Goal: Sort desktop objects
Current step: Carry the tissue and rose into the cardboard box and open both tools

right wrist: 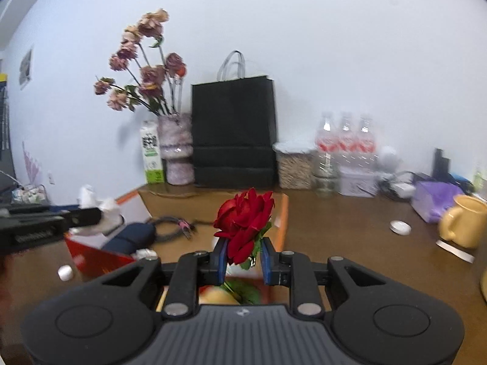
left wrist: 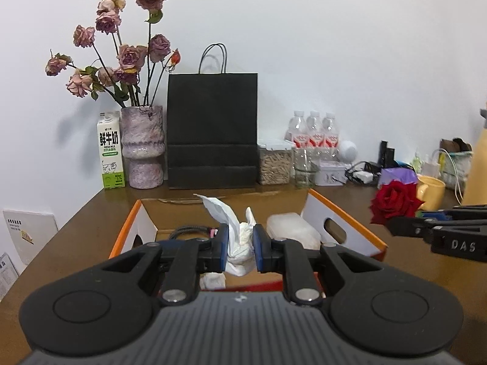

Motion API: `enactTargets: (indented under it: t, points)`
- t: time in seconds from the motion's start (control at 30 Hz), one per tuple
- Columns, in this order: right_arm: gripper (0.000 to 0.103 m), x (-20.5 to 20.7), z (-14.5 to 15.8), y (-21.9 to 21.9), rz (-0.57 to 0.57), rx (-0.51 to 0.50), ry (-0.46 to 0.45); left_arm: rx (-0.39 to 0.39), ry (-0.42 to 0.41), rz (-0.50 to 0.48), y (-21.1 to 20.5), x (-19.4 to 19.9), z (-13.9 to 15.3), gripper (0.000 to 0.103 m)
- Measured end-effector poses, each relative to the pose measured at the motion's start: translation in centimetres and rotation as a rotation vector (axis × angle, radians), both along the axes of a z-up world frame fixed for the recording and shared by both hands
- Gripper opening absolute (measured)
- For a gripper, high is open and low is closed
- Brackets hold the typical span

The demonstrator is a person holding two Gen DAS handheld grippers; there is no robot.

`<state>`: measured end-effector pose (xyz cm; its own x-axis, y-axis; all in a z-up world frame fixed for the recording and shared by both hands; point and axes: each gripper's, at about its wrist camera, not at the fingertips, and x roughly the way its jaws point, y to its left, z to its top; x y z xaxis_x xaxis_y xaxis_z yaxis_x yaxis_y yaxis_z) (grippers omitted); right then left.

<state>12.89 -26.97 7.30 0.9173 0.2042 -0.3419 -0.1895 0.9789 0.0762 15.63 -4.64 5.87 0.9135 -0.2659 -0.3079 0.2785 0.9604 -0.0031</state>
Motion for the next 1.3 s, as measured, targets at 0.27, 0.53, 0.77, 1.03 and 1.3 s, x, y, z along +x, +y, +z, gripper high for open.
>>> enactTargets:
  t: [0.27, 0.53, 0.77, 1.03, 1.3]
  points:
    - [0.021, 5.2, 0.0, 4.6, 0.069, 0.009, 0.02, -0.03, 0.034, 0.037, 0.0, 4.3, -0.7, 0.018]
    - [0.021, 8.7, -2.0, 6.9, 0.103, 0.0, 0.053, -0.05, 0.073, 0.095, 0.5, 7.8, -2.3, 0.02]
    - [0.021, 9.5, -3.6, 7.0, 0.106, -0.004, 0.119, 0.01, 0.112, 0.091, -0.2, 8.4, -3.6, 0.02]
    - [0.036, 9.0, -3.8, 6.5, 0.079, -0.005, 0.11, 0.046, 0.1, 0.126, -0.4, 8.1, -4.2, 0.063]
    - [0.1, 8.0, -2.9, 5.4, 0.022, 0.015, 0.035, 0.011, 0.045, 0.208, 0.8, 7.6, -3.5, 0.103]
